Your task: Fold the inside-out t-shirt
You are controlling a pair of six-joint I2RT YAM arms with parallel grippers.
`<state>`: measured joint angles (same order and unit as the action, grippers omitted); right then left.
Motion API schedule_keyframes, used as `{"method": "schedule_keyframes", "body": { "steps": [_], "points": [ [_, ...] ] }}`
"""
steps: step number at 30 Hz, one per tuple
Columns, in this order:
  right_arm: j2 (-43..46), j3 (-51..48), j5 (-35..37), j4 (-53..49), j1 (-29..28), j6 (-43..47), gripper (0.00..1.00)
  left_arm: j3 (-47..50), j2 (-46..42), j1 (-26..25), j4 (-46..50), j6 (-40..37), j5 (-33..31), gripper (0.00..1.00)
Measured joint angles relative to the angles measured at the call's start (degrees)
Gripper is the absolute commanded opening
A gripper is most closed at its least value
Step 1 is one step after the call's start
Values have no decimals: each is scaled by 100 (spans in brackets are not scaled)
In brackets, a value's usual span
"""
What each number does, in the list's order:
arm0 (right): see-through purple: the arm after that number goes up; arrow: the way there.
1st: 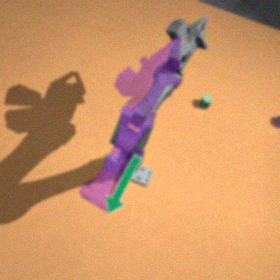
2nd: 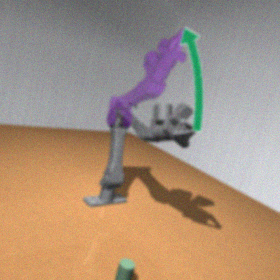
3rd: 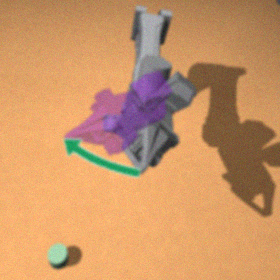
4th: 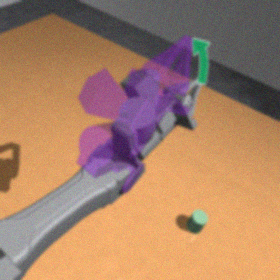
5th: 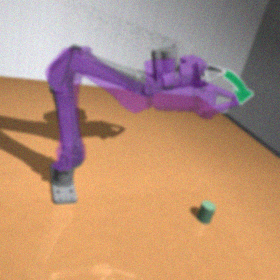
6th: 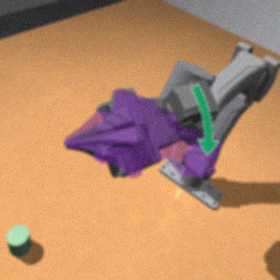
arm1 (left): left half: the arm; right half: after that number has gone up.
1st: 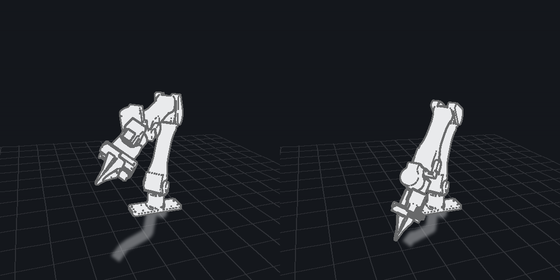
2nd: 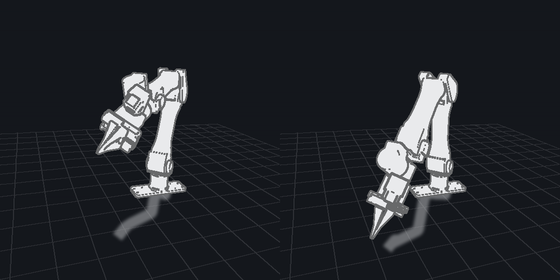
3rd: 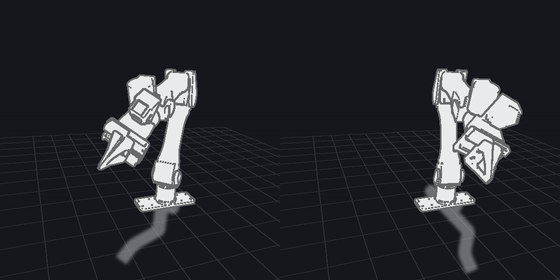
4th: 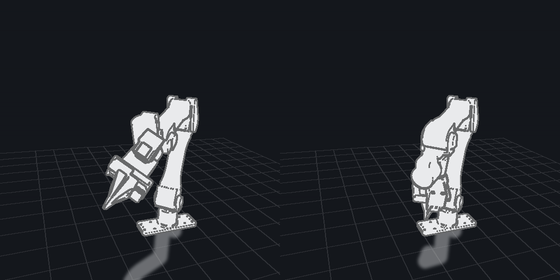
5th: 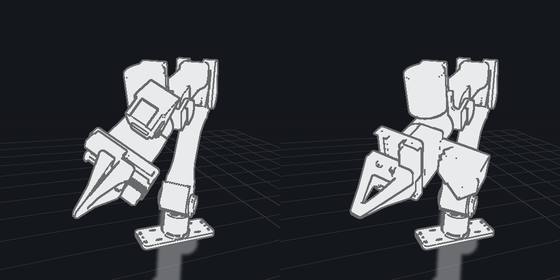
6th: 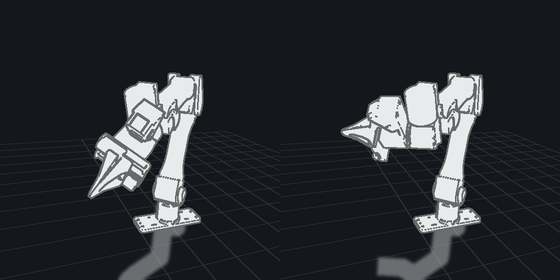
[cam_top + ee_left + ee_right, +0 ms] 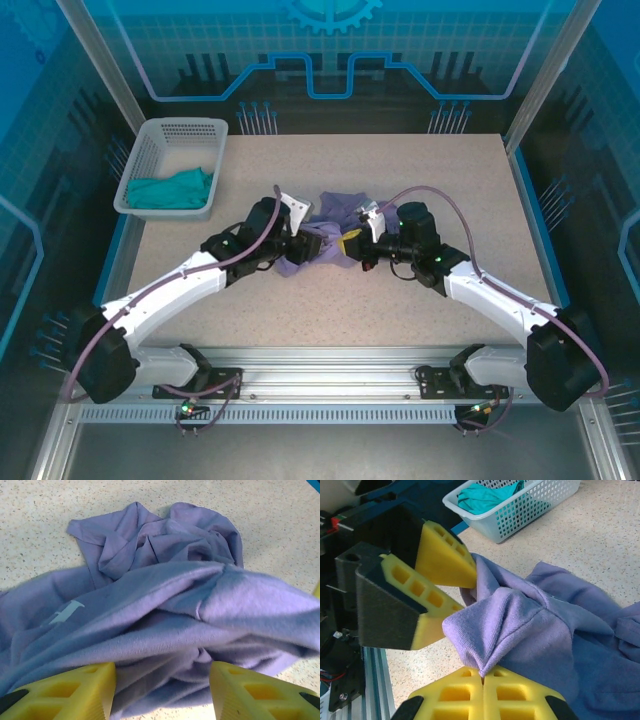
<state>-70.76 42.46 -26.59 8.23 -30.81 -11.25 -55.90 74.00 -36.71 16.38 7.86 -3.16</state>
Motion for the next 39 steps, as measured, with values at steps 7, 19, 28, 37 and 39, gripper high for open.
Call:
{"method": "schedule_keyframes", "body": {
  "steps": [7,19,28,37,39],
  "points": [
    [2,0,0,-55,0,44,0,-33,350,0,-87,-262,-210,49],
    [142,0,197,-146,9,81,0,-44,490,17,-328,-284,-122,0],
    [428,11,501,-385,101,35,0,603,-728,774,-990,581,1285,0],
    [310,407,868,-1058,201,-105,0,918,-1228,1375,-1862,1746,2752,0],
    [173,529,979,-1228,201,-164,0,999,-1270,1467,-2076,1987,2992,0]
  ]
}}
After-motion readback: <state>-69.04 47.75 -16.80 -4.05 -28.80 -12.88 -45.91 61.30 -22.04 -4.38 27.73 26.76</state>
